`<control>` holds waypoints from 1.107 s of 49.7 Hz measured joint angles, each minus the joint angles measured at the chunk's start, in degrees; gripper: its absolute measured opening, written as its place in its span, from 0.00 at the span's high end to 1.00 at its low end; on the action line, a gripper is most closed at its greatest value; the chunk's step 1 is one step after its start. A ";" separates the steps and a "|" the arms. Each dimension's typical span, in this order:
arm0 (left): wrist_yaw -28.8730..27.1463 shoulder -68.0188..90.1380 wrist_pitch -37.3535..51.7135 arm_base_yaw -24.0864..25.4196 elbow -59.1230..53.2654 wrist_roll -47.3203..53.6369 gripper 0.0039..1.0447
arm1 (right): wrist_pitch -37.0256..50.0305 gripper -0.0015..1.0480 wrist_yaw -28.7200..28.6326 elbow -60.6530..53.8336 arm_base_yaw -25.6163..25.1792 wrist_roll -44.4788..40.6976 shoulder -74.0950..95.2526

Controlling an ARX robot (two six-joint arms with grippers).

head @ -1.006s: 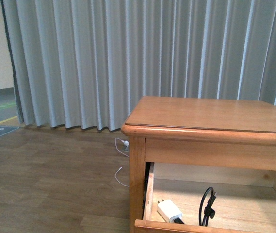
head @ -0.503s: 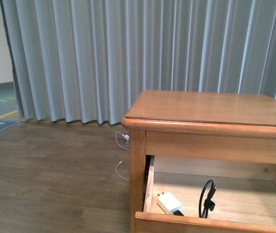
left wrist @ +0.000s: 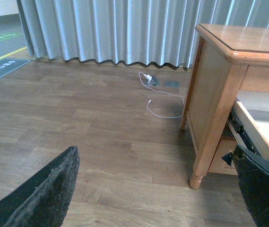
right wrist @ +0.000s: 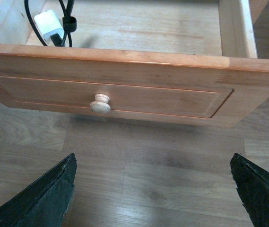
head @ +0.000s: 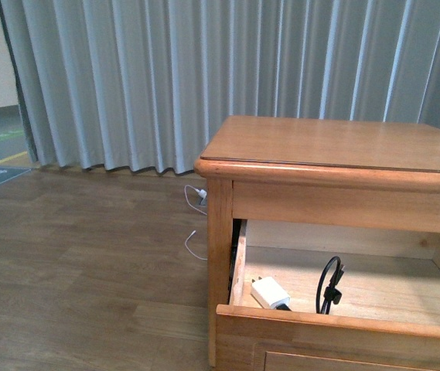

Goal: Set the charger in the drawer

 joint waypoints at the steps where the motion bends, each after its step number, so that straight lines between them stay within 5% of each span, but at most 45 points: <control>1: 0.00 -0.02 0.00 0.00 0.00 0.02 0.06 | 1.44 0.08 -0.09 0.74 0.46 0.44 3.21; 16: 0.00 -0.02 0.00 0.00 0.00 0.02 0.05 | 11.32 0.08 -2.71 11.54 3.39 6.08 32.94; 55: -0.02 -0.04 0.00 0.00 0.00 0.02 0.05 | 31.21 0.08 11.17 29.77 3.78 6.43 64.17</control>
